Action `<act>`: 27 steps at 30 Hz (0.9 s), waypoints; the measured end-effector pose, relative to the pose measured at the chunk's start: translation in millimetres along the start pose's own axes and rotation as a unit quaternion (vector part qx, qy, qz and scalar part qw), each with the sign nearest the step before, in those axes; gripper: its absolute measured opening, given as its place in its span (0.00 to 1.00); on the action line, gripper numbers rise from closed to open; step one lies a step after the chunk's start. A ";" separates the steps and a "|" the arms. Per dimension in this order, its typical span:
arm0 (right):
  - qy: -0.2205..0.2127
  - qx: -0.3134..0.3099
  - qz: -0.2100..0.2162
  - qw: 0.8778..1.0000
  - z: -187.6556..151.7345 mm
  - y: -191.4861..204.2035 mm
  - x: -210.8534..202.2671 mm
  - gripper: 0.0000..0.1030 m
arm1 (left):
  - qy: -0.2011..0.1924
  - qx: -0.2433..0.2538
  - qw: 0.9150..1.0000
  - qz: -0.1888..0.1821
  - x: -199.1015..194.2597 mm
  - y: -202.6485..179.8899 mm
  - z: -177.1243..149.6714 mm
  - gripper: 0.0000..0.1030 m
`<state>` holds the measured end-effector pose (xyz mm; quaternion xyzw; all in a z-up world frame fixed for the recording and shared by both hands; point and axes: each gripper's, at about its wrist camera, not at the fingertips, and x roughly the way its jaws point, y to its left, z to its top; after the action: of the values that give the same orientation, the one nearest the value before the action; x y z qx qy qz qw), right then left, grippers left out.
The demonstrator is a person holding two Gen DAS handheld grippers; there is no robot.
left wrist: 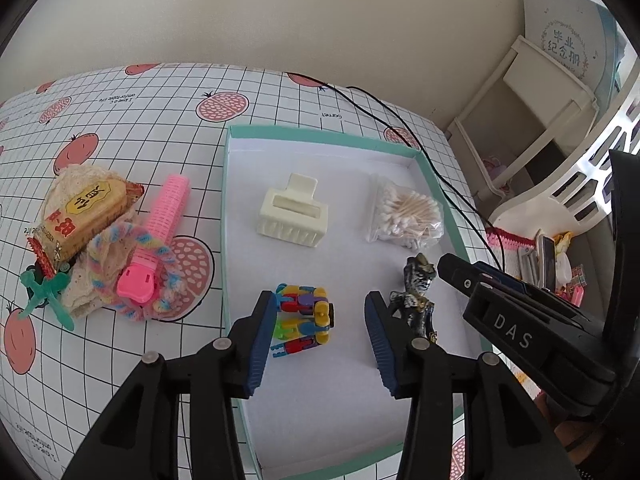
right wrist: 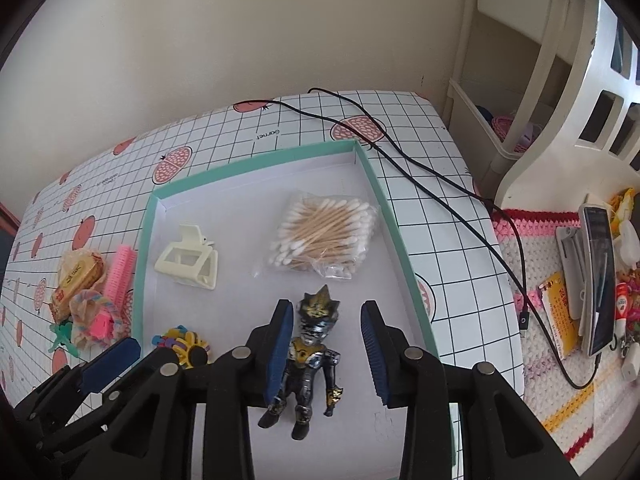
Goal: Organize objects
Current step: 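Open both tools to release the figures and lift away from the tray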
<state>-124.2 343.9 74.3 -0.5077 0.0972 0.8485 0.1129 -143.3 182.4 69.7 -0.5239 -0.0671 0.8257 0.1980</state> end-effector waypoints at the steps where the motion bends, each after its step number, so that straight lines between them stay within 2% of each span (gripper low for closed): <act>1: -0.002 0.001 0.001 1.000 0.7 -0.1 -2.3 0.38 | -0.004 -0.002 1.000 -0.001 -3.8 0.2 1.5 0.45; 10: -0.002 0.001 0.004 1.000 0.6 1.2 -16.2 0.37 | -0.040 -0.012 0.999 0.014 -33.4 9.5 15.9 0.45; 16: 0.016 0.000 0.000 1.000 -6.5 2.1 -7.5 0.38 | -0.040 -0.023 0.998 0.039 -35.3 22.8 17.1 0.47; 18: 0.017 -0.002 0.000 1.000 -8.4 2.5 -5.6 0.50 | -0.039 -0.029 0.998 0.046 -35.0 27.3 17.0 0.54; 19: 0.016 -0.002 0.001 1.000 -9.2 2.6 -5.2 0.63 | -0.039 -0.032 0.998 0.049 -34.6 29.2 16.7 0.58; 22: 0.015 -0.008 -0.001 1.000 -10.7 4.3 -3.5 0.69 | -0.038 -0.040 0.996 0.066 -33.3 35.6 16.5 0.70; 23: 0.014 -0.009 -0.003 1.000 -10.9 4.6 -3.0 0.77 | -0.038 -0.043 0.996 0.073 -32.9 37.8 16.6 0.73; 25: 0.014 -0.009 -0.003 1.000 -11.7 4.9 -2.2 0.84 | -0.037 -0.050 0.994 0.086 -32.7 43.0 16.5 0.79; 27: 0.012 -0.009 -0.002 1.000 -12.2 5.3 -1.7 0.89 | -0.040 -0.057 0.993 0.091 -33.0 49.0 16.2 0.80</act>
<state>-114.7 335.2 70.4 -0.5194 0.0902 0.8428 0.1088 -158.0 126.1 88.9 -0.5051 -0.0735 0.8554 0.0888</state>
